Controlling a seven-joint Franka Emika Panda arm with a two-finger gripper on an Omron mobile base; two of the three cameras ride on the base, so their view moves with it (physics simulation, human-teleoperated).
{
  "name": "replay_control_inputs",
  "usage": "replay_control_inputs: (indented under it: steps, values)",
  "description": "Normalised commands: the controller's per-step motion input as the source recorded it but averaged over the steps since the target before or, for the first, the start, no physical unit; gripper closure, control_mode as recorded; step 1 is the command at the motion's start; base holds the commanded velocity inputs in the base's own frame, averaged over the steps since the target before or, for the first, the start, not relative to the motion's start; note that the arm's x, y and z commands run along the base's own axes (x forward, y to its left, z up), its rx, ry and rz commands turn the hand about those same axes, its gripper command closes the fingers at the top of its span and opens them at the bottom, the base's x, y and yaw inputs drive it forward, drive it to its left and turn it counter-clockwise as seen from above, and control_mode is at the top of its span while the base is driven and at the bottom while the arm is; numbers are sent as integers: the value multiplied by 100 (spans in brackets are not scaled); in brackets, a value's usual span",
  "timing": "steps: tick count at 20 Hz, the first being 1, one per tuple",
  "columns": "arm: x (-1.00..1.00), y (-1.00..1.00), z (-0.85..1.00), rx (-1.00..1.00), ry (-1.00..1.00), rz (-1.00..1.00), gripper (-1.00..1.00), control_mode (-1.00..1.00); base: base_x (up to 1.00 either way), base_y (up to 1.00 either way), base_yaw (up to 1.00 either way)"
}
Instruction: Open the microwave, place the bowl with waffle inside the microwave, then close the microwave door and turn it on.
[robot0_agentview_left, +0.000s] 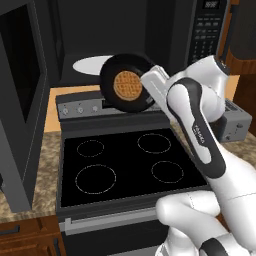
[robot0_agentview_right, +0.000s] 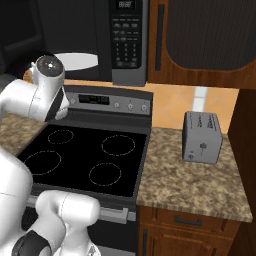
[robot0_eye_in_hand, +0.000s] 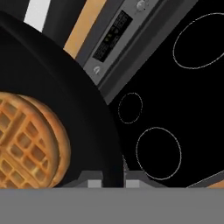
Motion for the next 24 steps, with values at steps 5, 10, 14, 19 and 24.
replay_control_inputs:
  steps: [5,10,14,19,24]
  values:
    - [41,15,70,1,0,-26,100,-100,0,0,0]
    - [55,36,38,17,-1,-35,100,-100,0,0,0]
    - [71,15,40,6,17,-25,100,-100,0,0,0]
    - [100,0,1,1,24,-3,100,-100,0,0,0]
    - [77,1,-1,12,4,0,100,-100,0,0,0]
